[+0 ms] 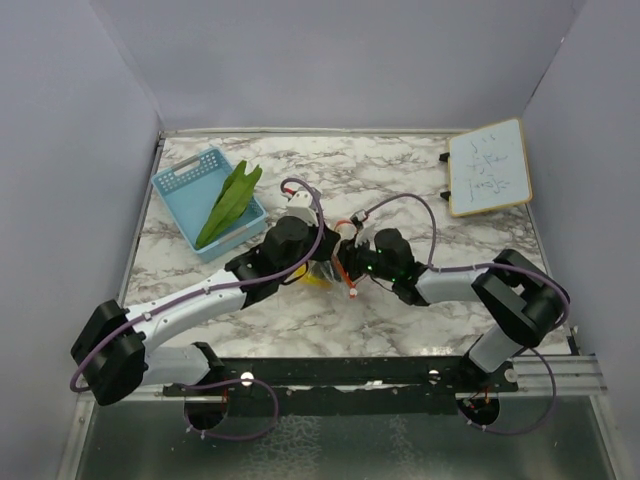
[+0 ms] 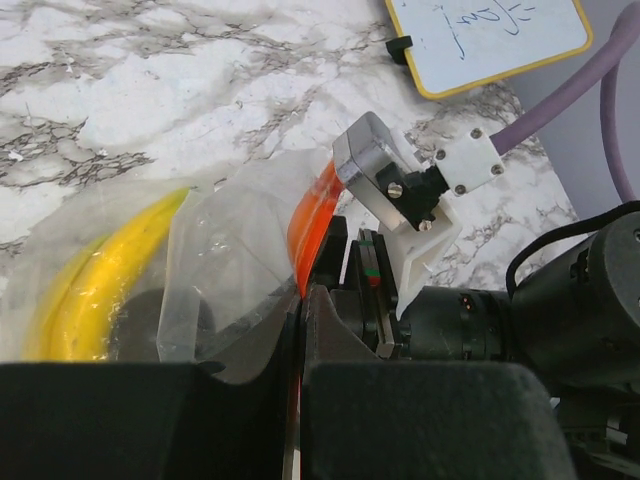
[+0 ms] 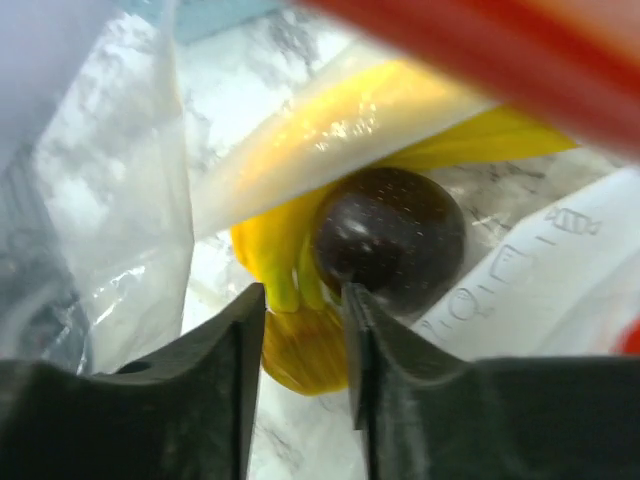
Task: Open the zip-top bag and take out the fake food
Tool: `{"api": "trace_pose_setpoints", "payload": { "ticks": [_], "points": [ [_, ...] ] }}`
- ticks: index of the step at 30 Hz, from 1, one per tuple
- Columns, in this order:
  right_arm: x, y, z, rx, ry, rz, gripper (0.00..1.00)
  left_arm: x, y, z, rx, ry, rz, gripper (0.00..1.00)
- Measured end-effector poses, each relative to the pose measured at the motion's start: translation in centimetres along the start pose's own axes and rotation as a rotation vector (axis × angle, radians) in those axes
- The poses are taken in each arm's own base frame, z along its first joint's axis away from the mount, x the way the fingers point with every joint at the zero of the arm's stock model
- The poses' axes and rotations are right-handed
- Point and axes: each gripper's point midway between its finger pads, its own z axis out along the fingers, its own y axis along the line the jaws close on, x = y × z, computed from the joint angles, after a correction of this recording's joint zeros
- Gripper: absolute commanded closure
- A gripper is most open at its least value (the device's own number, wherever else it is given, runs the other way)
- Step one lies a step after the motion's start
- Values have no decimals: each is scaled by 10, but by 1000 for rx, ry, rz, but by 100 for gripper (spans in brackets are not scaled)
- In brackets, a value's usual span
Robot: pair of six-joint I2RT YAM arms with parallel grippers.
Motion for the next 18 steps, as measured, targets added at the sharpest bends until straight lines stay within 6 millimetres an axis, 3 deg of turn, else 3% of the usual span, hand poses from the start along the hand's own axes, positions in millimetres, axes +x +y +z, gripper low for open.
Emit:
{"api": "trace_pose_setpoints", "payload": {
  "ticks": [7, 18],
  "points": [
    [-16, 15, 16, -28, -32, -59, 25, -6, 9, -19, -26, -29, -5, 100],
    [-6, 1, 34, 54, 1, -118, 20, -5, 28, -26, -103, -39, 5, 100]
  ]
}}
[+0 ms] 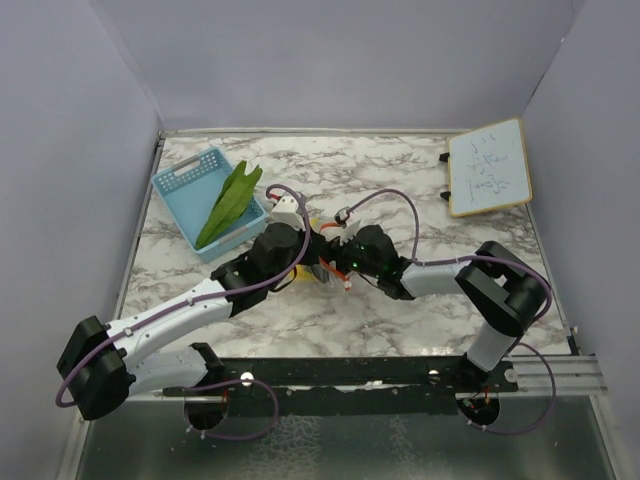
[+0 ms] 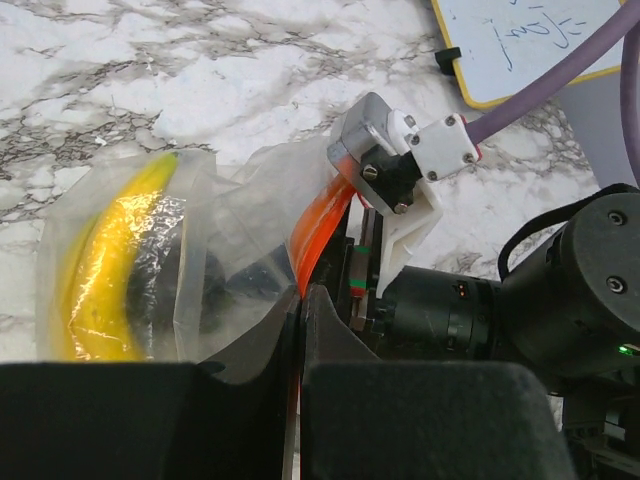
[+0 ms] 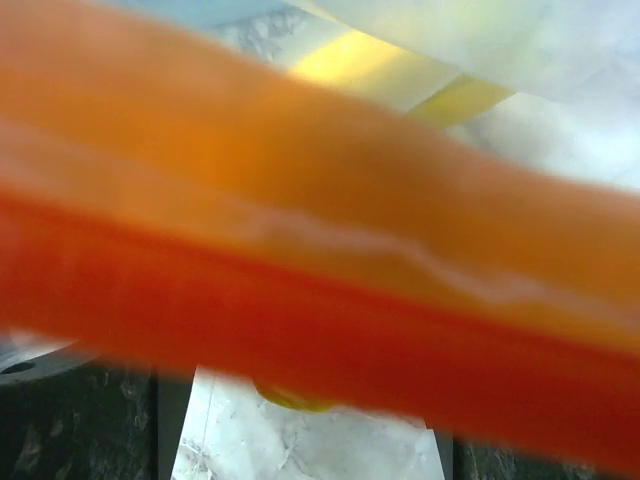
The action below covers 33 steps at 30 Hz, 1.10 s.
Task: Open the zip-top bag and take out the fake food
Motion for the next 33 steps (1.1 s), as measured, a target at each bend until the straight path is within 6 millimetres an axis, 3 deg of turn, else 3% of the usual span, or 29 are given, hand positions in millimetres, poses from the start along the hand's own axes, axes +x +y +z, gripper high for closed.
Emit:
{"api": "trace_pose_setpoints", "payload": {
  "ticks": [12, 20, 28, 33],
  "points": [
    [10, -17, 27, 53, -4, 7, 14, 4, -8, -2, 36, 19, -1, 100],
    [-6, -13, 50, 23, -87, 50, 10, 9, -6, -1, 36, 31, -1, 100],
    [-27, -11, 70, 17, -147, 48, 44, 11, -7, 0, 42, 37, -1, 100],
    [-30, -10, 71, 16, -154, 52, 60, 11, -7, 0, 43, 37, -1, 100]
  ]
}}
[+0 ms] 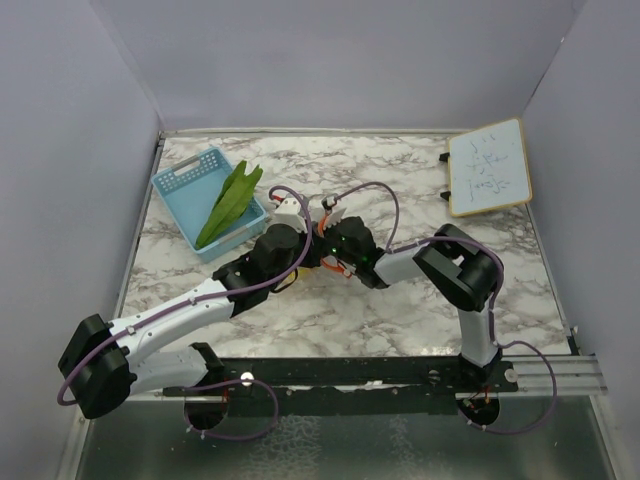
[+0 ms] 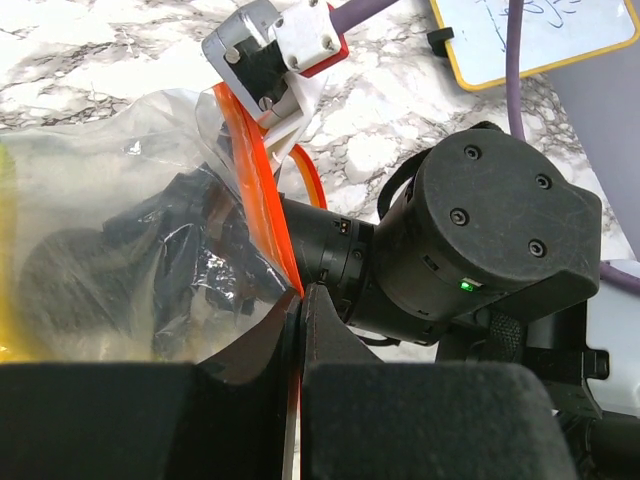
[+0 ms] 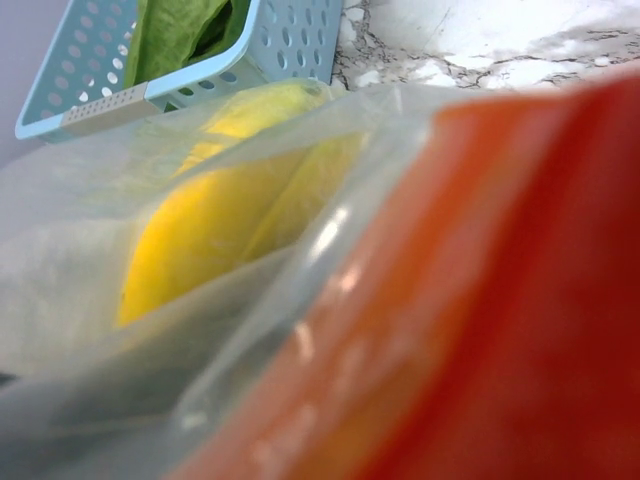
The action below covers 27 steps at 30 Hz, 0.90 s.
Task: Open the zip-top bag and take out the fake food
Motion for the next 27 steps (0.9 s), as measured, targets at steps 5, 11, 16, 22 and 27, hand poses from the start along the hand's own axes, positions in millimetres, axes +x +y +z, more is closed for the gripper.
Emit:
{"api": "trace_pose_setpoints", "payload": {
  "ticks": [5, 11, 16, 22, 27],
  "points": [
    [-1, 0, 0, -1, -5, 3, 70, 0, 0, 0, -1, 0, 0, 100],
    [0, 1, -5, -1, 0, 2, 29, 1, 1, 0, -3, 4, 2, 100],
    [9, -4, 9, 16, 57, -15, 34, 0, 1, -4, -4, 3, 1, 100],
    [8, -3, 22, 12, 58, -17, 35, 5, 8, -12, -12, 4, -9, 100],
    [12, -5, 22, 12, 69, -28, 14, 3, 10, -14, -20, -3, -11, 100]
  ]
}}
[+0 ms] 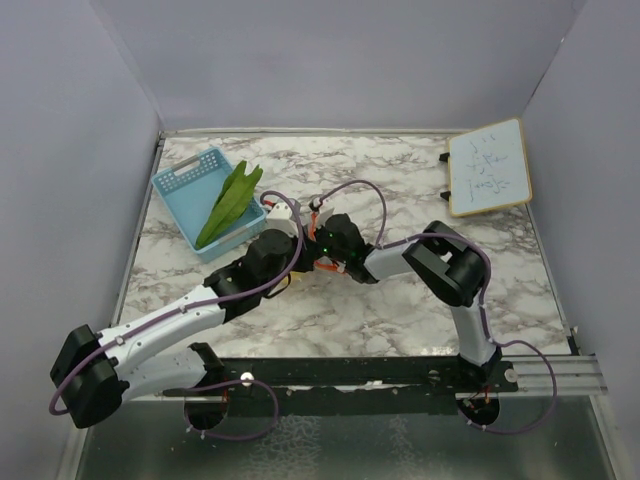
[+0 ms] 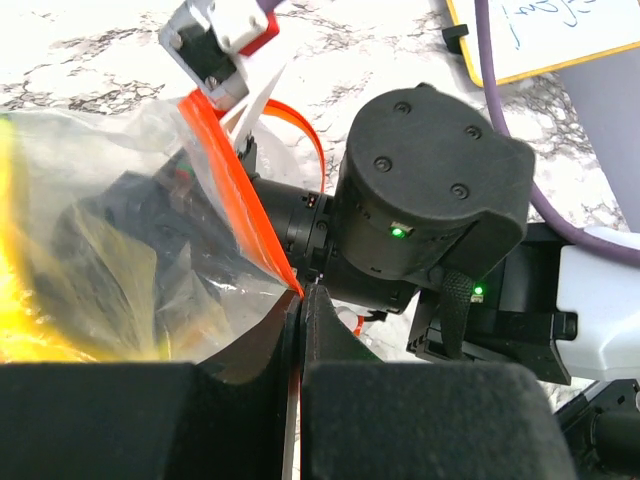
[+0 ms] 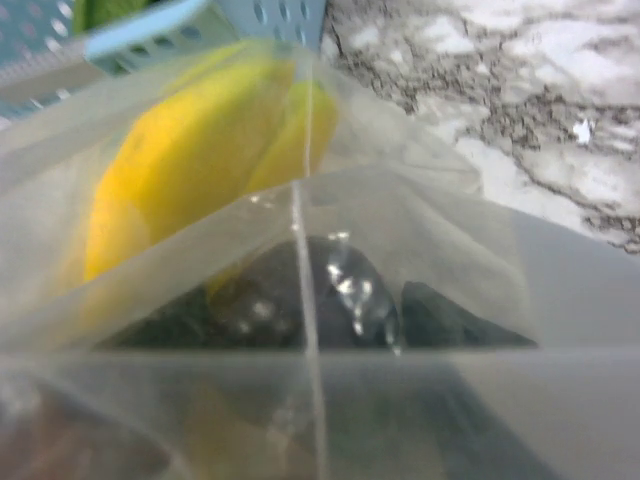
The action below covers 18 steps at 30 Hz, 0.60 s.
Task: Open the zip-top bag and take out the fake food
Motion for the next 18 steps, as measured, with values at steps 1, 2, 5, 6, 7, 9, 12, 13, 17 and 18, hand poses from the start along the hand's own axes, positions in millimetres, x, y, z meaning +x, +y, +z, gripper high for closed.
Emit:
{"api": "trace_pose_setpoints", "payload": {
  "ticks": [1, 2, 5, 6, 7, 9, 12, 13, 17, 18],
  "points": [
    [6, -2, -1, 6, 18, -3, 11, 0, 0, 0, -1, 1, 0, 100],
    [10, -4, -1, 7, 25, -11, 10, 0, 1, 0, -3, 2, 0, 100],
    [11, -2, -1, -1, 23, -34, 19, 0, 1, -2, -5, 1, 0, 100],
    [12, -2, -1, -2, 24, -39, 26, 0, 2, -2, -6, 0, -1, 100],
    [12, -2, -1, -1, 25, -42, 33, 0, 2, -3, -6, 1, -2, 100],
    [13, -4, -1, 4, 23, -50, 42, 0, 2, -5, -8, 1, -3, 100],
    [14, -5, -1, 9, 25, -53, 46, -1, 4, -6, -15, 1, -2, 100],
    [14, -5, -1, 10, 25, -51, 46, 0, 5, -7, -18, 1, -1, 100],
    [14, -6, -4, 16, 28, -48, 46, 0, 7, -7, -28, 4, 2, 100],
    [15, -6, -6, 18, 33, -47, 46, 0, 7, -7, -28, 3, 2, 100]
  ]
}}
